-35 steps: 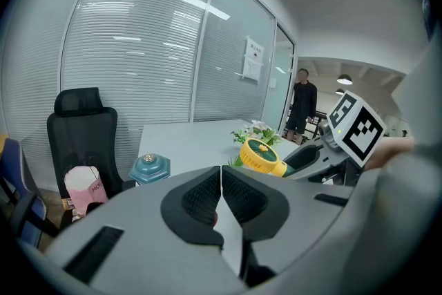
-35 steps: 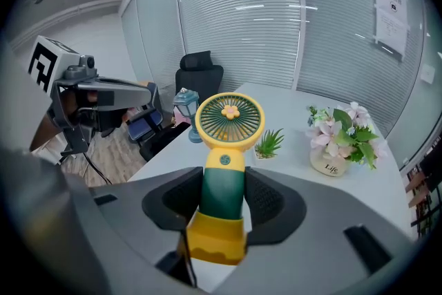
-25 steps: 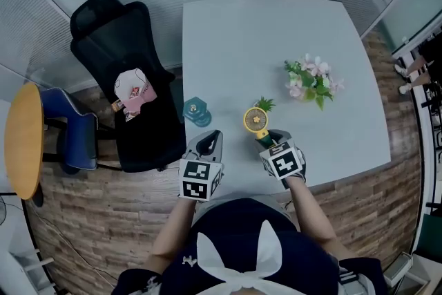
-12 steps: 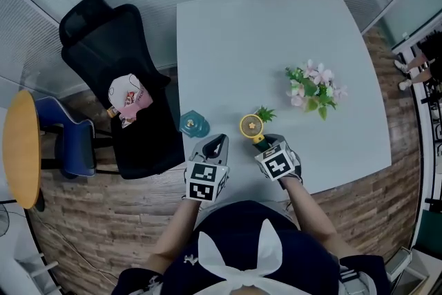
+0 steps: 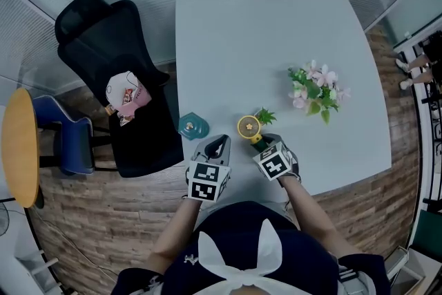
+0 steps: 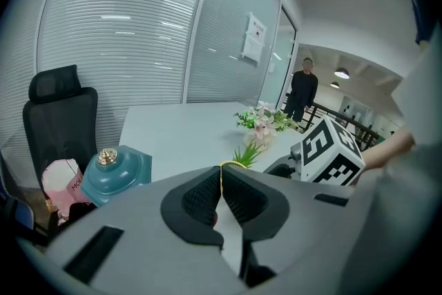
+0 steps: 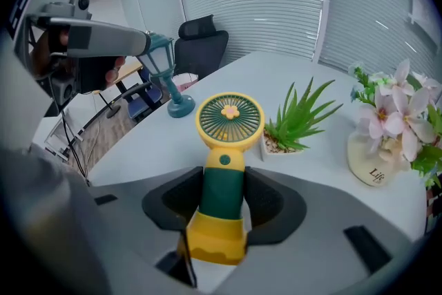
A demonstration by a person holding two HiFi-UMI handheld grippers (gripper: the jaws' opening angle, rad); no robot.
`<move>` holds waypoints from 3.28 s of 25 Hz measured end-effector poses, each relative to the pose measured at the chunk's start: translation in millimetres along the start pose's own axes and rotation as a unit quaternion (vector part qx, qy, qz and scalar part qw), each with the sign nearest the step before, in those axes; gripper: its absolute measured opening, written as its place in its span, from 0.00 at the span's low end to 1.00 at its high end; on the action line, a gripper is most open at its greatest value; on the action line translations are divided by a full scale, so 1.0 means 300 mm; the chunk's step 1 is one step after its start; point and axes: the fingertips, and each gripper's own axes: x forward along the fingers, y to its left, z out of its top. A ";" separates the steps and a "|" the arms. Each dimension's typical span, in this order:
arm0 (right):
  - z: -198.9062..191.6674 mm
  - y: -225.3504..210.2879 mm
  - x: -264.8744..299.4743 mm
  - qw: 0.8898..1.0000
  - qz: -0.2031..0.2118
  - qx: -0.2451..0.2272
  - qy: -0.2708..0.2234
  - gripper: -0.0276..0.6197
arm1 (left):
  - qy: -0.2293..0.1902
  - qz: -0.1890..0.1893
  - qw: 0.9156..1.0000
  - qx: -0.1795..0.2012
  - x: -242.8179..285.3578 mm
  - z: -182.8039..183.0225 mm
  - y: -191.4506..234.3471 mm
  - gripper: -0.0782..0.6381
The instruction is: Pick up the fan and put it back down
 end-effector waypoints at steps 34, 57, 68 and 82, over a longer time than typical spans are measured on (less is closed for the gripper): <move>-0.074 -0.005 0.091 0.998 -0.010 -0.045 0.041 0.34 | 0.005 0.004 1.000 -0.001 0.009 -0.020 0.007 0.14; -0.072 -0.004 0.037 0.999 -0.015 -0.039 0.019 0.37 | 0.003 0.008 1.000 -0.004 -0.031 -0.025 0.000 0.14; 0.041 0.032 -0.124 0.998 -0.024 -0.019 -0.062 0.36 | -0.024 0.016 1.000 0.000 -0.085 0.001 -0.007 0.14; 0.203 0.092 -0.370 0.977 -0.053 0.015 -0.204 0.09 | -0.052 0.022 0.998 0.005 -0.160 0.024 -0.043 0.14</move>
